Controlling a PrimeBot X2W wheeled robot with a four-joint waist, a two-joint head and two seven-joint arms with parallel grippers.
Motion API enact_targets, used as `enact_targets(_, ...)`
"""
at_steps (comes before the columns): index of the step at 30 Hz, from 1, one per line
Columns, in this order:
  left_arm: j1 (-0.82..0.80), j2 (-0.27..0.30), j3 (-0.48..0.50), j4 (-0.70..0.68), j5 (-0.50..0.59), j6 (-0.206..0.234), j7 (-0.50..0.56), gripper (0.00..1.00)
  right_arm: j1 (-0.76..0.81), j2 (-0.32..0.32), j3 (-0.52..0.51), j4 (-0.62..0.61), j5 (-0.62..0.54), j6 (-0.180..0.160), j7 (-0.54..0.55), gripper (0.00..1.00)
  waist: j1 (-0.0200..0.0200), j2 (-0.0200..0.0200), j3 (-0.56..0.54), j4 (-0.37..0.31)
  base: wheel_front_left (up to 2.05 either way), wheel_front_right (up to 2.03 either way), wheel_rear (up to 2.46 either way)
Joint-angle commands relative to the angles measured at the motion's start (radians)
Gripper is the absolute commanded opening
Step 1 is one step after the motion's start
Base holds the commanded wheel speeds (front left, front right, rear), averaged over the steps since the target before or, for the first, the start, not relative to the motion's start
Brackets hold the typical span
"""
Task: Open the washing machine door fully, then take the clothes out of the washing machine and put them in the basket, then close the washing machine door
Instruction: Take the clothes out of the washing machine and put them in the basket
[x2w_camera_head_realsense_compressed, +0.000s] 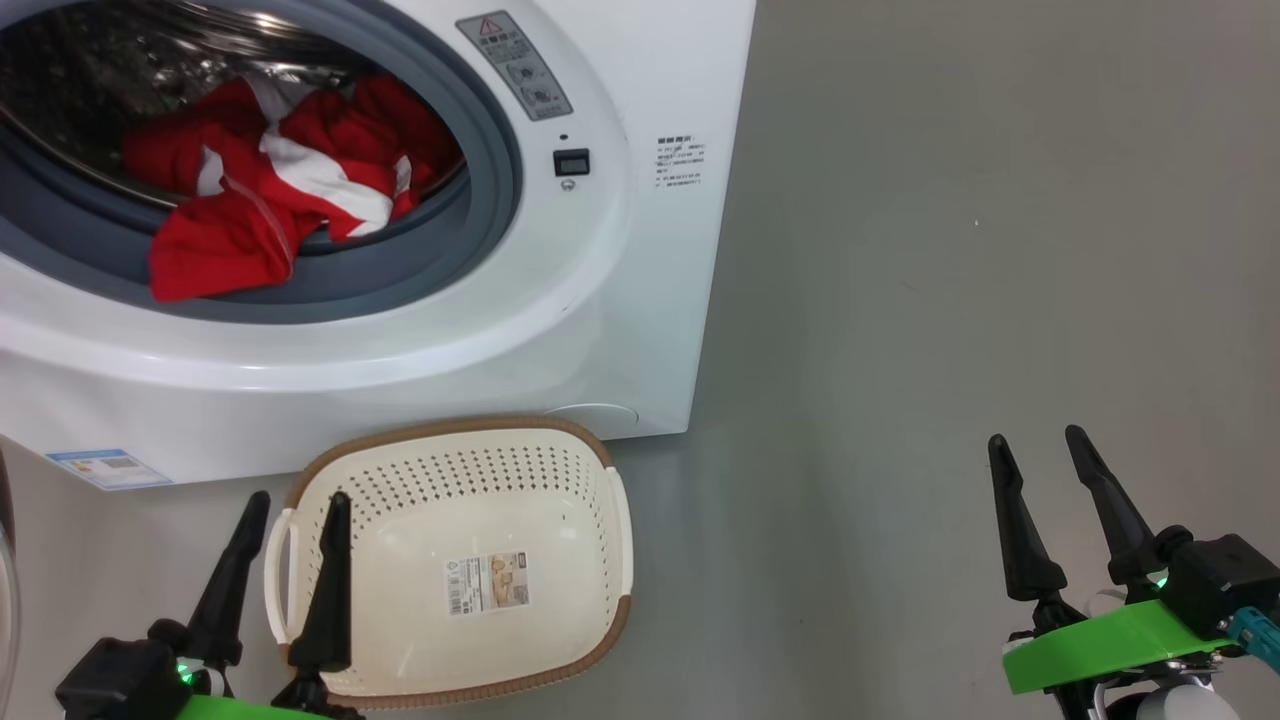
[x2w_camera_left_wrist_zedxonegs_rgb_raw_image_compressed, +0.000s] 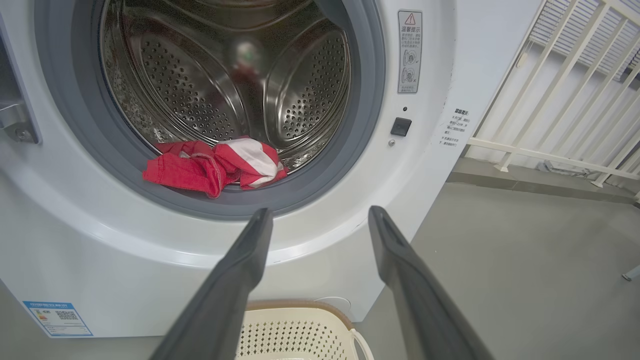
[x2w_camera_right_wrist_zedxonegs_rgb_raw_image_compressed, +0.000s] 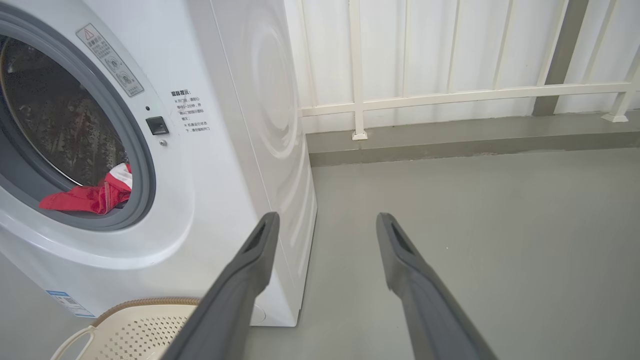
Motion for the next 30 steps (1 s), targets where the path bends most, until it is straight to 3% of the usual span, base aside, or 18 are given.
enact_targets(1, -0.026, 0.01, 0.027, -0.021, 0.001, 0.001, -0.005, 1.0, -0.023, -0.005, 0.029, -0.025, 0.006, 0.007, -0.006, 1.0, 0.0, -0.0001, 0.0, 0.001, 0.04, -0.04, 0.0)
enact_targets(14, -0.077, 0.024, -0.011, 0.053, 0.007, 0.001, -0.005, 1.0, -0.035, -0.005, 0.038, -0.026, 0.011, 0.007, -0.006, 1.0, 0.0, -0.0001, 0.028, 0.003, 0.0, 0.0, 0.0)
enact_targets(30, -0.56, 0.057, 0.029, 0.389, 0.124, 0.001, -0.005, 1.0, -0.106, -0.005, 0.111, -0.032, 0.055, 0.007, -0.006, 1.0, 0.0, -0.0001, 0.178, -0.078, 0.0, 0.0, 0.0)
